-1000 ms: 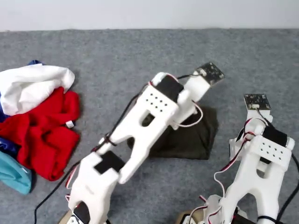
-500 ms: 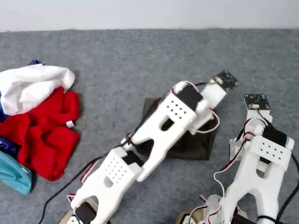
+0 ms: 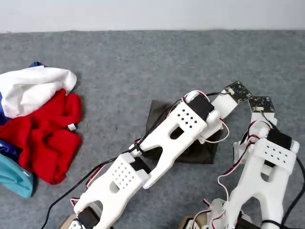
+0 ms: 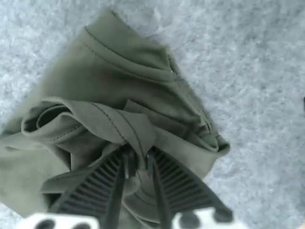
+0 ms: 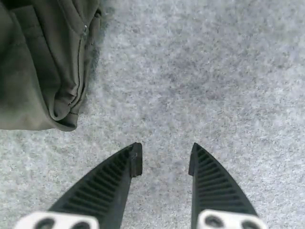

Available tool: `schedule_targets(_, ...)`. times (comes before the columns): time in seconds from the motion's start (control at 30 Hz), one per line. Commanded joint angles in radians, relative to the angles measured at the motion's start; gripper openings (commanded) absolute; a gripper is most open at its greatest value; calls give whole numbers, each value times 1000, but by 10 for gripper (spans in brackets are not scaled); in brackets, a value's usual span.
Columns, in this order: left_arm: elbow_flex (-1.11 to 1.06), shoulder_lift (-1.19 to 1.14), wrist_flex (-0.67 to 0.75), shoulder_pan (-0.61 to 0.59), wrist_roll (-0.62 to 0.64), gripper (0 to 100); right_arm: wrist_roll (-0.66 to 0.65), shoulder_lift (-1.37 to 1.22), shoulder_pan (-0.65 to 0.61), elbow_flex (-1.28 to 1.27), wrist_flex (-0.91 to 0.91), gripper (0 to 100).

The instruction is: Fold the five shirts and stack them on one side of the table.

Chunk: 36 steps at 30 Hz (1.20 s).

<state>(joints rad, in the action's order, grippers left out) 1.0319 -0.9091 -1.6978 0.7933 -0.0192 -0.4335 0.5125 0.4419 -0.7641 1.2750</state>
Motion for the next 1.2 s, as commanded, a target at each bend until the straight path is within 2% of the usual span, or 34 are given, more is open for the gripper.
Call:
schedule_targets(0.0,39,2,44,11,3,15,11,25,10,5,-12,173)
schedule_targets(0.43,36,-18,146,8,3,19,52,27,31,26,-12,174)
schedule_targets(0.63,38,-18,92,8,3,150,52,27,133,41,-12,174)
schedule_targets(0.77,48,-9,80,8,3,168,52,27,140,41,-10,174)
schedule_targets(0.9,183,-9,44,3,3,170,52,27,140,41,-10,174)
schedule_targets(1.0,375,-9,-17,-20,3,170,52,27,140,41,-10,174)
schedule_targets(1.1,544,-9,-61,-78,3,170,52,27,140,41,-10,173)
schedule_targets(1.17,558,-8,-61,-150,3,170,51,27,140,41,-8,173)
